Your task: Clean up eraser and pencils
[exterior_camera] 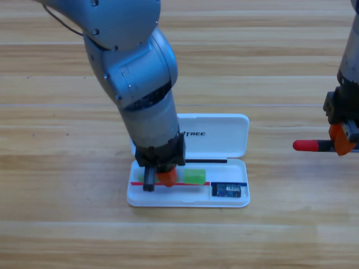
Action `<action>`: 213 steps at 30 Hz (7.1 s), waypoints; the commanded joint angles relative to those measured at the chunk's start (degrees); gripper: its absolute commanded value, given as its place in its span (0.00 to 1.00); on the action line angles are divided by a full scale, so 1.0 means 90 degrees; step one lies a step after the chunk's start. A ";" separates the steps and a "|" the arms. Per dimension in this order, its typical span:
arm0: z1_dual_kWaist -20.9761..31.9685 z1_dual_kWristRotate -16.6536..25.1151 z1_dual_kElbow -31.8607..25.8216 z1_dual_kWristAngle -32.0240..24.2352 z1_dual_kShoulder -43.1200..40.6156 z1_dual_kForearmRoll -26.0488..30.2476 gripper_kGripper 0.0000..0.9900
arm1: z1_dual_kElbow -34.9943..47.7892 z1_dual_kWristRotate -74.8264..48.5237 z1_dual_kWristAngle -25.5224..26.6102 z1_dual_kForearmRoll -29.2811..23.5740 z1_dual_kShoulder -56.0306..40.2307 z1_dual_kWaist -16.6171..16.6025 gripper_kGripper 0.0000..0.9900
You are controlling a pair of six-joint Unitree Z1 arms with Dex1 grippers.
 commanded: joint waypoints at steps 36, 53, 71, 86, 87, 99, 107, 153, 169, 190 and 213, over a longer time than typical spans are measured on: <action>0.0226 -0.0170 0.0504 0.0097 -0.1365 0.0437 1.00 | -0.0710 0.0661 0.0194 0.0649 0.0326 0.1040 0.00; 0.2726 -0.0062 0.1236 -0.0411 -0.3718 0.0603 1.00 | -0.2917 0.1266 0.0194 0.1186 0.2006 0.2076 0.00; 0.3673 0.0221 0.1930 -0.0841 -0.3875 -0.0149 1.00 | -0.4733 0.1403 -0.0109 0.1470 0.3412 0.2251 0.00; 0.3742 0.0250 0.2564 -0.0958 -0.3855 -0.1096 1.00 | -0.4743 0.1540 -0.0206 0.1470 0.3393 0.2251 0.71; 0.3742 0.0250 0.2594 -0.0958 -0.3845 -0.1145 1.00 | -0.4743 0.1569 -0.0216 0.1470 0.3383 0.2251 0.82; 0.3869 0.0319 0.2643 -0.0939 -0.3904 -0.1233 1.00 | -0.4176 0.1598 0.0409 0.1753 0.2035 0.2300 0.90; 0.3869 0.0319 0.2662 -0.0958 -0.3904 -0.1252 1.00 | -0.2946 0.1764 0.1385 0.1733 -0.0904 0.2329 0.93; 0.2970 0.1012 0.2135 -0.1612 -0.0759 -0.3860 0.00 | 0.2523 0.3854 0.2733 -0.3921 -0.4166 0.2212 0.95; 0.2550 0.0944 0.1832 -0.1603 -0.0496 -0.3781 0.00 | 0.2513 0.3893 0.2762 -0.3921 -0.4127 0.2212 0.95; 0.2306 0.0778 0.1490 -0.1857 -0.0388 -0.3137 0.00 | 0.2503 0.3913 0.2782 -0.3921 -0.4039 0.2212 0.95; 0.1779 0.0602 0.1432 -0.1925 -0.0808 -0.2248 0.00 | 0.2396 0.3932 0.2919 -0.3921 -0.3560 0.2222 0.95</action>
